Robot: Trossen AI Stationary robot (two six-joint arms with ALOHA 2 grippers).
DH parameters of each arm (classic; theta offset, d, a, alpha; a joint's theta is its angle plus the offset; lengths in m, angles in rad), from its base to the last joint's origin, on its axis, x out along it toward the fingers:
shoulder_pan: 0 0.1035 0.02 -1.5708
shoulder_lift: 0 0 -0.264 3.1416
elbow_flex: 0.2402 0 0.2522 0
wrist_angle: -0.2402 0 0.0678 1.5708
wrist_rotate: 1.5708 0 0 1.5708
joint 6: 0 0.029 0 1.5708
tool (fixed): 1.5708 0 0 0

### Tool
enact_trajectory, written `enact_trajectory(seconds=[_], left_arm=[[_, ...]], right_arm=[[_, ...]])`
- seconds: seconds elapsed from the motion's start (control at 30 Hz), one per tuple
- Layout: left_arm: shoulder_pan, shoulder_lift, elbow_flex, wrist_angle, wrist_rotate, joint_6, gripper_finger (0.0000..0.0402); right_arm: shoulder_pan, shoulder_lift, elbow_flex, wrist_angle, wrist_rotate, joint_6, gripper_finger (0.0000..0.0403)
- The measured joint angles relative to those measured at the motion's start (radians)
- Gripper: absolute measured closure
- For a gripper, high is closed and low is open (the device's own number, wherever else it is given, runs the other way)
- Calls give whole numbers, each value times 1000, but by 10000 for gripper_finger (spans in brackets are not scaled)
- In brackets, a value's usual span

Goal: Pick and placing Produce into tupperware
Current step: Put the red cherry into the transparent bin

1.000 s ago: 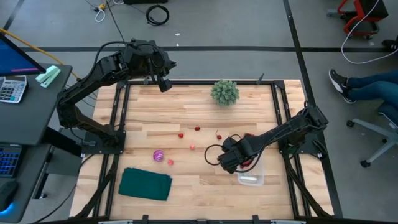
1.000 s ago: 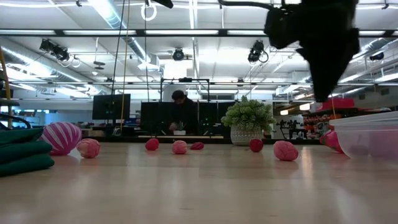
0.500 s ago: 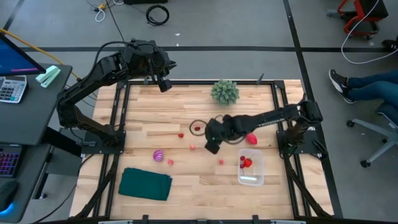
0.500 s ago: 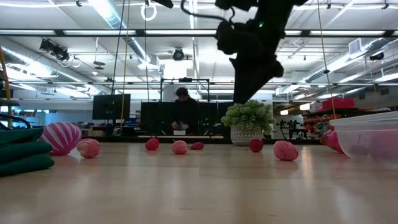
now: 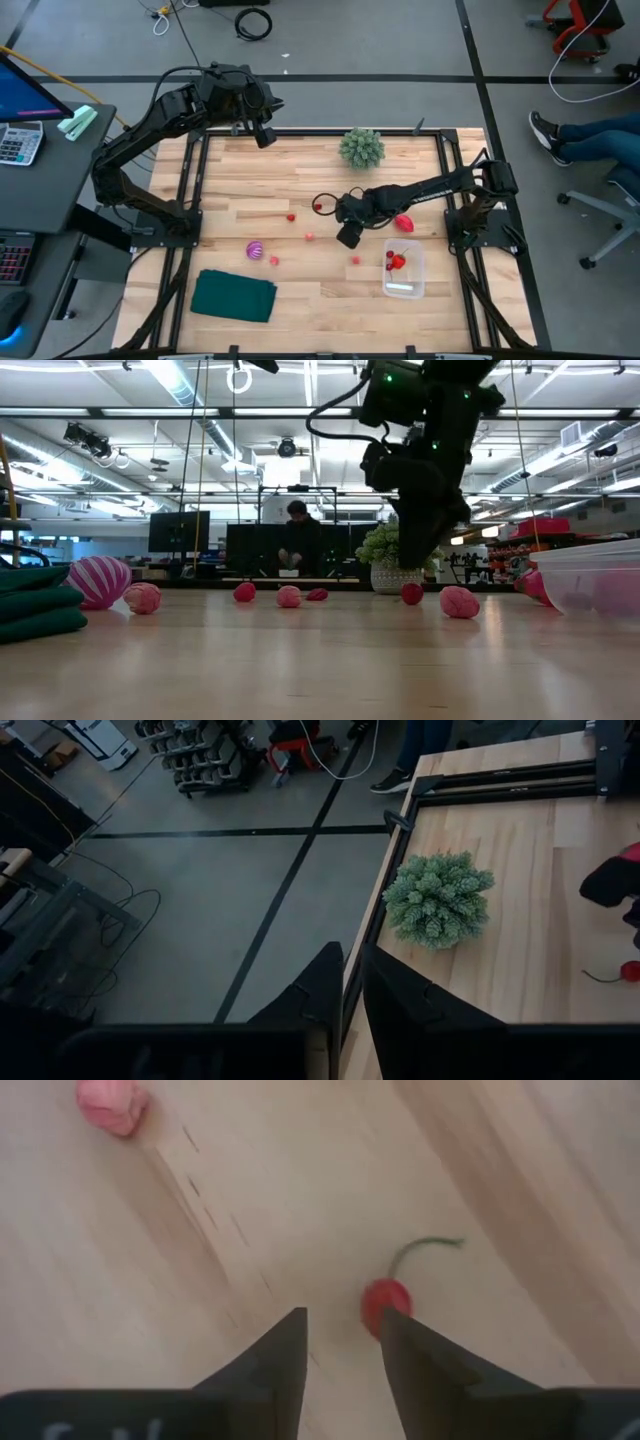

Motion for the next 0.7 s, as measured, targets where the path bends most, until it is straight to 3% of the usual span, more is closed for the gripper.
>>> enact_trajectory(seconds=[0.7], left_arm=[[0,0,0,0,0,0,353]], right_arm=[[-15,0,-99,154,104,18,254]])
